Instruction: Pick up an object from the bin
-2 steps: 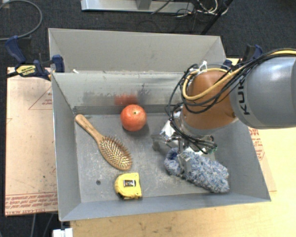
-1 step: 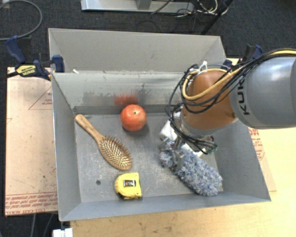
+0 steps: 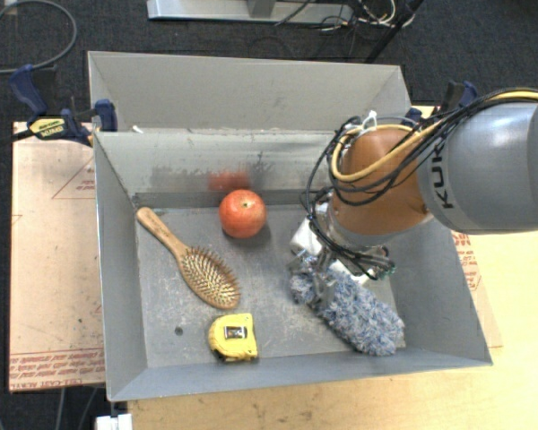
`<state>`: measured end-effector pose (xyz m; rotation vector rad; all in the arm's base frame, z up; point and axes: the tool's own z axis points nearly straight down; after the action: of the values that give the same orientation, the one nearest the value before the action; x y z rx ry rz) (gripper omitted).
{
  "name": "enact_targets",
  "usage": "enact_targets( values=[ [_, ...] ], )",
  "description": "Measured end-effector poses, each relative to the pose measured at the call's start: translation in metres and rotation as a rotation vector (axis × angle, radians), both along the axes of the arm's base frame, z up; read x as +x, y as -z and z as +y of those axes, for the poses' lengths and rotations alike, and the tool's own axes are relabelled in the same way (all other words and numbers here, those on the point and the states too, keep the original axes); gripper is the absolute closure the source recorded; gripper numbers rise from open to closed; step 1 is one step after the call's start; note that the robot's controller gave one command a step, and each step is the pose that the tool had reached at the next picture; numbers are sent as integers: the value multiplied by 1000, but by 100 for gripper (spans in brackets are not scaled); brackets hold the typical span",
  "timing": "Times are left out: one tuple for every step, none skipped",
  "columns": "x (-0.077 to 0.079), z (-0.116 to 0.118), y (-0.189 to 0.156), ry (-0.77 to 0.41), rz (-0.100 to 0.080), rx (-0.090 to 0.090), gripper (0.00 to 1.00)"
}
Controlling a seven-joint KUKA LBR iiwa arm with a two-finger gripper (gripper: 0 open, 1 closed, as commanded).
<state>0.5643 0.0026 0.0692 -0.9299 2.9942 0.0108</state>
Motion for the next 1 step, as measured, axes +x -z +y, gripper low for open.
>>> enact_targets(
  values=[
    [-7, -3, -123, 66, -3, 2, 100]
  ],
)
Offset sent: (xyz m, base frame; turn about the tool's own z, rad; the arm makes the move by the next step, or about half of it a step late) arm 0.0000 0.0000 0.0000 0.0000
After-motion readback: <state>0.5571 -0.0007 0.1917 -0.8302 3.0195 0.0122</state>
